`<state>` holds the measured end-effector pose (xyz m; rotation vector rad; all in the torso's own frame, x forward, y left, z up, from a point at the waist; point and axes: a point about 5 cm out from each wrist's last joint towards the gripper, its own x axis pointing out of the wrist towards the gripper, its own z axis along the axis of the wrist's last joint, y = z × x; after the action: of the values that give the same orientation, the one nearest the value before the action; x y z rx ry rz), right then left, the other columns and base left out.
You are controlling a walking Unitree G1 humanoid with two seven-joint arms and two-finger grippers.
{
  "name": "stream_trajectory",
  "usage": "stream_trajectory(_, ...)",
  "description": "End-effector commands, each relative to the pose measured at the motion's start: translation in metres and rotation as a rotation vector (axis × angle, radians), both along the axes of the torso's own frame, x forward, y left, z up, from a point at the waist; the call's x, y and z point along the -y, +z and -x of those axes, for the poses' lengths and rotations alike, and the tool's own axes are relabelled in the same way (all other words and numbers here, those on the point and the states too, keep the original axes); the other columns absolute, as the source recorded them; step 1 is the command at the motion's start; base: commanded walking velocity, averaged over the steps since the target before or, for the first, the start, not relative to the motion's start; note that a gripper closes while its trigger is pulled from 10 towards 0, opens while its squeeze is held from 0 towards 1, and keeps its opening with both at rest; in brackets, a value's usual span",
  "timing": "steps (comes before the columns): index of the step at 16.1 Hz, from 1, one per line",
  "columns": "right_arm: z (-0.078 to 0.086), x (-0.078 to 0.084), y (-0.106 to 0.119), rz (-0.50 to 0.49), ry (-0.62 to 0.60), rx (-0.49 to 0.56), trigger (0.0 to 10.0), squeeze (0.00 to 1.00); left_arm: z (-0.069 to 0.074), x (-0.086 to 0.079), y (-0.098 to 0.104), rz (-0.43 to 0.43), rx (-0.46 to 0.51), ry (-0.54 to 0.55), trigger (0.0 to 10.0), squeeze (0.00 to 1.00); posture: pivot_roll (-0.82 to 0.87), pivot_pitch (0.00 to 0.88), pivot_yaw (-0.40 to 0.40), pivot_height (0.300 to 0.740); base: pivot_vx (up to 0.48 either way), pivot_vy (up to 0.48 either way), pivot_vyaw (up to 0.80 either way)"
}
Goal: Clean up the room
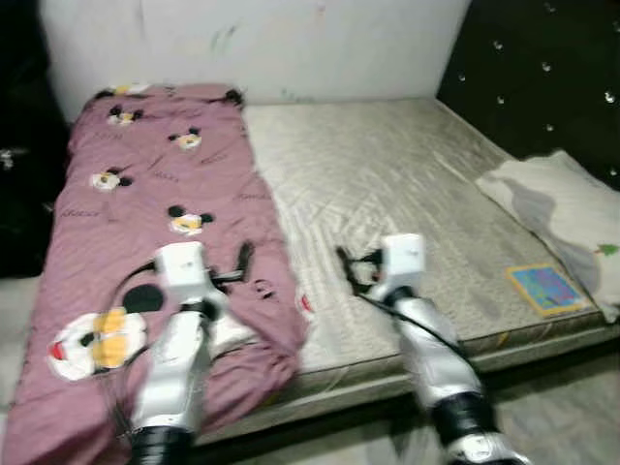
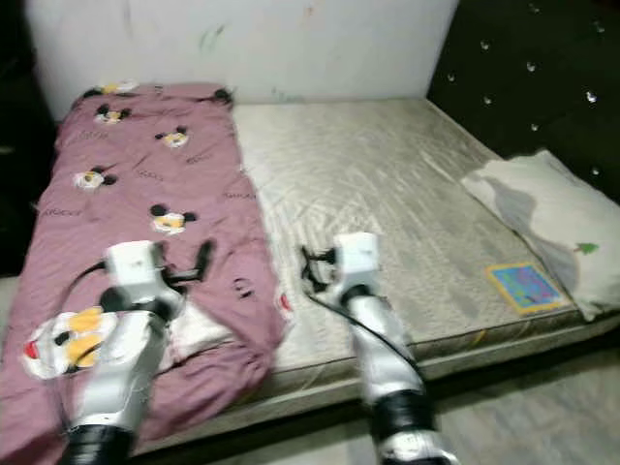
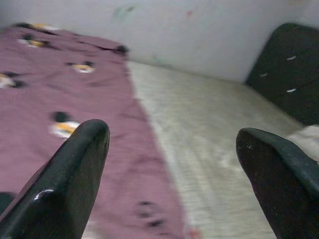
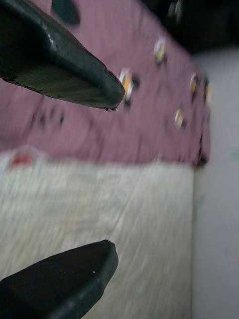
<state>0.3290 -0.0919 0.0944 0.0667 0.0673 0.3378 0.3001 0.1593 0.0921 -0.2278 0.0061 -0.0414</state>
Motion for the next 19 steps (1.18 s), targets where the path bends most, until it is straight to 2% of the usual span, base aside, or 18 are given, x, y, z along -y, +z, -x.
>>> stream_trajectory(1,-0.0023,0.0086,0.0037,0.014,-0.019,0.017,10.0,0.00,-0.0022,0.0057,0.0028,-0.003,0.001,-0.013,10.0,0.00,0.04,0.000,-0.046,0.740,0.000,0.480,0.00)
stream_trajectory(11,-0.0018,0.0098,0.0023,0.016,-0.019,0.007,10.0,0.00,-0.0019,0.0064,0.0013,0.001,-0.010,-0.007,10.0,0.00,0.04,0.000,-0.048,0.740,0.000,0.480,0.00)
stream_trajectory(15,-0.0015,0.0082,0.0025,0.029,-0.005,0.014,10.0,0.00,-0.0015,0.0093,0.0053,-0.002,0.019,-0.029,10.0,0.00,0.04,0.000,-0.049,0.740,0.000,0.000,0.00)
stream_trajectory(17,-0.0015,0.0089,0.0015,0.032,-0.013,0.010,10.0,0.00,-0.0008,0.0115,0.0066,0.002,0.035,-0.048,10.0,0.00,0.04,0.000,-0.049,0.740,0.000,0.000,0.62)
stream_trajectory(19,-0.0018,0.0097,0.0008,0.024,-0.019,0.003,10.0,0.00,-0.0007,0.0118,0.0066,0.005,0.038,-0.054,10.0,0.00,0.04,0.000,-0.049,0.740,0.000,0.000,0.00)
